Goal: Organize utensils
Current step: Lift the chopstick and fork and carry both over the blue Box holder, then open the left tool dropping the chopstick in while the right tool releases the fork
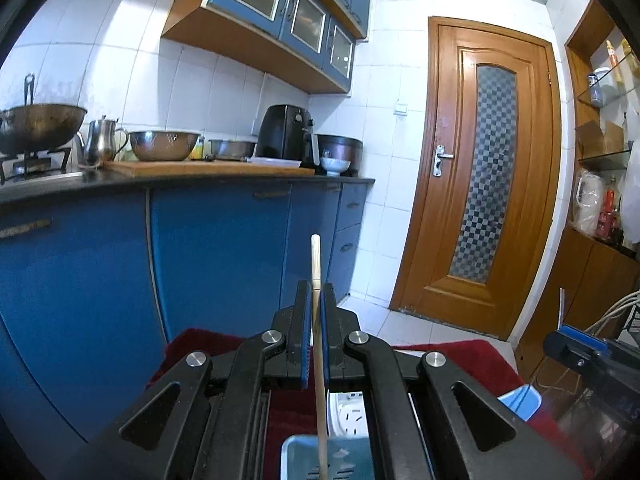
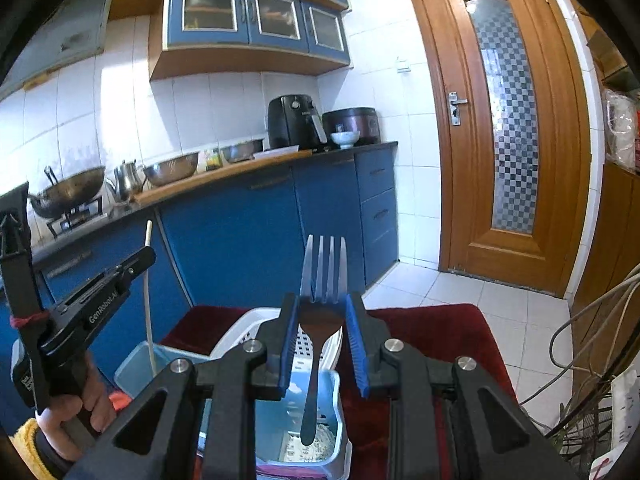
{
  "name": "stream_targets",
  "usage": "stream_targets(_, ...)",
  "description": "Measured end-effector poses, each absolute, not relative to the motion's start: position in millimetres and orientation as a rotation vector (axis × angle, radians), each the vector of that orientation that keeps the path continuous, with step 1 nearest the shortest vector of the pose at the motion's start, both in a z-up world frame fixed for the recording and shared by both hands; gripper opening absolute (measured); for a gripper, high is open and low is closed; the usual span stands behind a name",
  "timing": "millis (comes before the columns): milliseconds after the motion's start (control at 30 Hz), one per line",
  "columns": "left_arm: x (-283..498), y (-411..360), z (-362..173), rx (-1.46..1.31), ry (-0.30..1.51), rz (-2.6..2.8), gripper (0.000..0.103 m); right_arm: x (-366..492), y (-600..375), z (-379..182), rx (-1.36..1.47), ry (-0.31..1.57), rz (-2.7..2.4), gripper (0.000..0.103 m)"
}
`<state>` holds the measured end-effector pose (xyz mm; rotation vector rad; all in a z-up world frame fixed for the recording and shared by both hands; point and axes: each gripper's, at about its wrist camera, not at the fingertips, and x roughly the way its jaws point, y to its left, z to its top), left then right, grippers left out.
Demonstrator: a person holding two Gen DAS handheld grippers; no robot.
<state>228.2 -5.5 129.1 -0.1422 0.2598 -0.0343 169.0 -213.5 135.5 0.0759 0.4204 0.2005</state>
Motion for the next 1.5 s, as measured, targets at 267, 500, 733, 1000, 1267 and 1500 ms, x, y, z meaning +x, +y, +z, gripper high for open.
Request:
stream_targets(267, 216.1, -7.3, 111.5, -0.136, 0.274, -0.033, 0.002, 169.4, -202.6, 119.7, 0.032, 0.448, 0.234, 0.026)
stream_targets(500, 206.7, -10.7, 106.8, -0.127, 0.286, -0.028, 0.002, 164.7, -199.8, 120.8, -0.004, 0.435, 0.250, 0.026)
stream_targets(733, 204.1, -11.5, 102.6, -0.142, 0.362, -0.056, 0.015, 159.6, -204.3, 126.9, 0.021, 0.422, 0.279, 0.041)
stream_targets(1000, 185.3, -17.7, 119.0, -0.120, 0.392, -0.100, 0.032, 140.0, -209.3, 148.5, 0.042, 0.379, 0.274, 0.042)
stream_targets(1267, 148.5, -22.9, 138.9, -0.098, 0.447, -0.129, 0.039, 120.9, -219.1, 159.0, 0.114, 0.472, 0.240, 0.043)
stream_targets(1500, 115.0, -18.0, 140.8, -0.072, 0.511, -0.136, 0.039, 99.3, -229.1, 149.6, 0.166, 0.551, 0.242, 0.044)
